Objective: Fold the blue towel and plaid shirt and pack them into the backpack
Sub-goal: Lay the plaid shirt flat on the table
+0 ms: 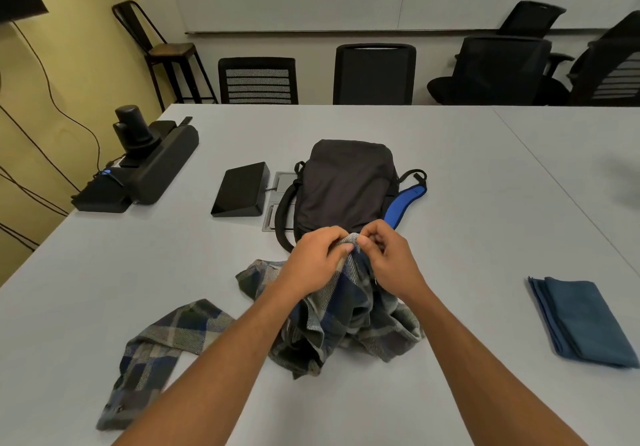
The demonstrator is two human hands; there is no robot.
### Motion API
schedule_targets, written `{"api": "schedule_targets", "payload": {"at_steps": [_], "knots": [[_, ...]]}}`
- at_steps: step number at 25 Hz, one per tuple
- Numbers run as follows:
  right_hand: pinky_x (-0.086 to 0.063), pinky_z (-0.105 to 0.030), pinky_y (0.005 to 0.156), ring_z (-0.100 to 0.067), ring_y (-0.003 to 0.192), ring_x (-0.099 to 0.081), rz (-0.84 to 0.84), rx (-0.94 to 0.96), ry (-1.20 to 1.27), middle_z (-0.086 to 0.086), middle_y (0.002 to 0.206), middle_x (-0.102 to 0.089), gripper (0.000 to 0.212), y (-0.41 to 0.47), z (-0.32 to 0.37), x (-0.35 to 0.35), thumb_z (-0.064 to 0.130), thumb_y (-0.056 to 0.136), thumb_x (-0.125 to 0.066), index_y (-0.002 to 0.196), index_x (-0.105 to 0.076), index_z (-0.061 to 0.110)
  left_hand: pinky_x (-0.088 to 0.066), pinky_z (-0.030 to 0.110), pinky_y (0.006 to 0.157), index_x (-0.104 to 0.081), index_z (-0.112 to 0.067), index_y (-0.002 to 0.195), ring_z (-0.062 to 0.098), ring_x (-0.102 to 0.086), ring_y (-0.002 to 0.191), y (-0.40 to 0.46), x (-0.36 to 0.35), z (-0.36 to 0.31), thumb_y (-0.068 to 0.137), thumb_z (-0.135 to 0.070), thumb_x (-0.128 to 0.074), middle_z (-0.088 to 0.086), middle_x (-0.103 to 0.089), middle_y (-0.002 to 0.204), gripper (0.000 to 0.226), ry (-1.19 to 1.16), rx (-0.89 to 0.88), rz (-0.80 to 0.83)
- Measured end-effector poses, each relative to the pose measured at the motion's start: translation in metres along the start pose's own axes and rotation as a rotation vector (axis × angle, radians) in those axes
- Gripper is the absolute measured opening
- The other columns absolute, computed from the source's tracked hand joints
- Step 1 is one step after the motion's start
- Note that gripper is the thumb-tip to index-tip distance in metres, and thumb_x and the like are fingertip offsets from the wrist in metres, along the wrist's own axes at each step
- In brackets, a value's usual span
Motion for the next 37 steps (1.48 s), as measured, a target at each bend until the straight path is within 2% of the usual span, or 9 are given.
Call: {"api": "schedule_targets", "payload": {"at_steps": [4,8,15,19,23,27,30,33,37], "knots": [[-0.051,-0.021,0.071,-0.008,0.081,-0.060,0.051,-0.003,-0.023,0.005,0.087,-0.064,0.001,0.001,0.003,0.005,0.020,0.099,-0.057,0.100,-0.057,0.021,-0.049,0.037,0.071,-0.064,-0.018,0.101,0.008,-0.055,0.079,0.000,0.003,0.001,0.099,-0.029,-0.052,-0.008,-0.061,0.086,0.016,-0.012,-0.051,-0.065],[-0.042,-0.007,0.082,-0.004,0.093,-0.055,0.087,-0.002,-0.194,0.004,0.107,-0.060,0.025,-0.003,-0.005,0.004,0.004,0.096,-0.053,0.116,-0.057,0.017,-0.047,0.038,0.071,-0.061,-0.016,0.096,0.010,-0.052,0.078,0.003,0.010,-0.007,0.101,-0.026,-0.049,-0.006,-0.058,0.085,0.016,0.000,-0.094,-0.099],[-0.046,-0.034,0.070,-0.019,0.077,-0.056,-0.114,-0.298,-0.308,-0.003,0.086,-0.063,0.025,-0.017,-0.041,0.018,-0.006,0.084,-0.055,0.091,-0.061,0.017,-0.045,0.037,0.064,-0.057,-0.018,0.093,0.013,-0.051,0.073,0.011,0.046,-0.026,0.098,-0.033,-0.044,-0.012,-0.052,0.082,0.020,0.141,-0.189,-0.134],[-0.046,-0.025,0.072,-0.019,0.085,-0.057,-0.388,-0.312,-0.231,-0.005,0.094,-0.065,0.034,-0.008,-0.027,0.043,-0.012,0.081,-0.051,0.100,-0.065,0.011,-0.037,0.029,0.059,-0.059,-0.018,0.093,0.009,-0.046,0.067,0.016,0.071,-0.038,0.096,-0.032,-0.046,-0.013,-0.050,0.076,0.019,0.230,-0.249,-0.179],[-0.050,-0.027,0.077,-0.007,0.084,-0.057,-0.656,-0.210,-0.134,0.004,0.093,-0.063,0.043,0.014,0.001,0.078,-0.018,0.078,-0.047,0.103,-0.064,0.013,-0.043,0.032,0.056,-0.057,-0.023,0.090,0.012,-0.053,0.063,0.022,0.085,-0.045,0.094,-0.041,-0.052,-0.010,-0.056,0.069,0.019,0.158,-0.184,-0.255],[-0.042,-0.004,0.068,0.016,0.080,-0.056,-0.669,-0.131,-0.087,0.013,0.089,-0.060,0.047,0.025,0.023,0.094,-0.021,0.080,-0.041,0.103,-0.064,0.013,-0.050,0.034,0.067,-0.058,-0.034,0.112,0.014,-0.059,0.079,0.024,0.084,-0.033,0.085,-0.058,-0.063,-0.009,-0.062,0.086,0.036,0.192,0.024,-0.075],[-0.042,-0.004,0.068,0.002,0.078,-0.057,-0.630,-0.030,-0.186,-0.001,0.095,-0.067,0.039,0.028,0.031,0.102,-0.015,0.083,-0.044,0.105,-0.066,0.009,-0.045,0.033,0.059,-0.065,-0.037,0.105,0.010,-0.058,0.069,0.018,0.082,-0.016,0.090,-0.052,-0.061,-0.011,-0.063,0.073,0.021,0.143,0.002,-0.130],[-0.044,-0.020,0.071,-0.014,0.084,-0.057,-0.638,0.097,-0.347,-0.012,0.098,-0.068,0.022,0.036,0.039,0.114,-0.003,0.088,-0.052,0.101,-0.068,0.005,-0.040,0.033,0.052,-0.069,-0.031,0.096,0.011,-0.053,0.058,0.014,0.093,-0.012,0.089,-0.050,-0.059,-0.008,-0.060,0.064,0.023,0.016,-0.009,-0.275],[-0.045,-0.026,0.073,-0.017,0.086,-0.057,-0.627,0.207,-0.445,-0.014,0.098,-0.066,0.014,0.051,0.053,0.125,0.006,0.090,-0.058,0.098,-0.069,0.005,-0.042,0.034,0.056,-0.071,-0.028,0.088,0.017,-0.055,0.061,0.012,0.103,-0.017,0.091,-0.039,-0.065,-0.002,-0.061,0.066,0.014,-0.110,0.012,-0.234]]}}
Point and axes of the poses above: each hand's wrist, its own y-axis towards the middle knuckle, its own x-axis out of the back of the hand, z = x × y, the point moved 2 cm from there along y, towards the middle knuckle
